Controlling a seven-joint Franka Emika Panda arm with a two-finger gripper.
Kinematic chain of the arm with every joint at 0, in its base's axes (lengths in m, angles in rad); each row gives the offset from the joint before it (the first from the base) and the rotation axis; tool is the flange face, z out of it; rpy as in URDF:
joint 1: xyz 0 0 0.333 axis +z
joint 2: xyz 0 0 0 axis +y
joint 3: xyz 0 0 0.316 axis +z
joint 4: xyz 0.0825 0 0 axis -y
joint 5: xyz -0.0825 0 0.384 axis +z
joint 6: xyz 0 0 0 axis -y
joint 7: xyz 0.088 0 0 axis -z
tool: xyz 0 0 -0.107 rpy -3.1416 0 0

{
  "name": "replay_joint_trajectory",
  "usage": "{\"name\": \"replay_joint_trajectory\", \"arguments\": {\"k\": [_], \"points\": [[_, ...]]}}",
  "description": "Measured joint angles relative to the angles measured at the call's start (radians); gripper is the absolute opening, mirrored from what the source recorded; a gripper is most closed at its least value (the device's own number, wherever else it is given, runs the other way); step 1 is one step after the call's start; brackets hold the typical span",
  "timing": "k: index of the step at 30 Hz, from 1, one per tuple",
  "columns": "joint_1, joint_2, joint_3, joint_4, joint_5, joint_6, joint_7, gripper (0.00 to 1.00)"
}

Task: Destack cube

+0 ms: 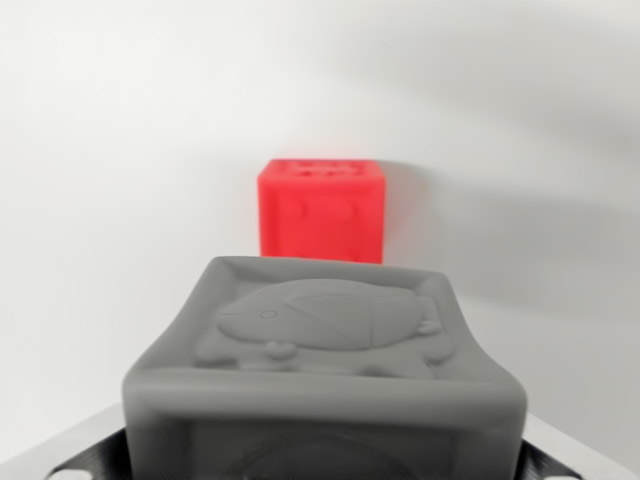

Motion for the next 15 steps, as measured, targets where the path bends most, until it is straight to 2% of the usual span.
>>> {"name": "replay_joint_trajectory", "arguments": {"k": [15], "points": [[0.0,-0.087,0.0,0.024,0.0,-0.111,0.0,0.0]]}}
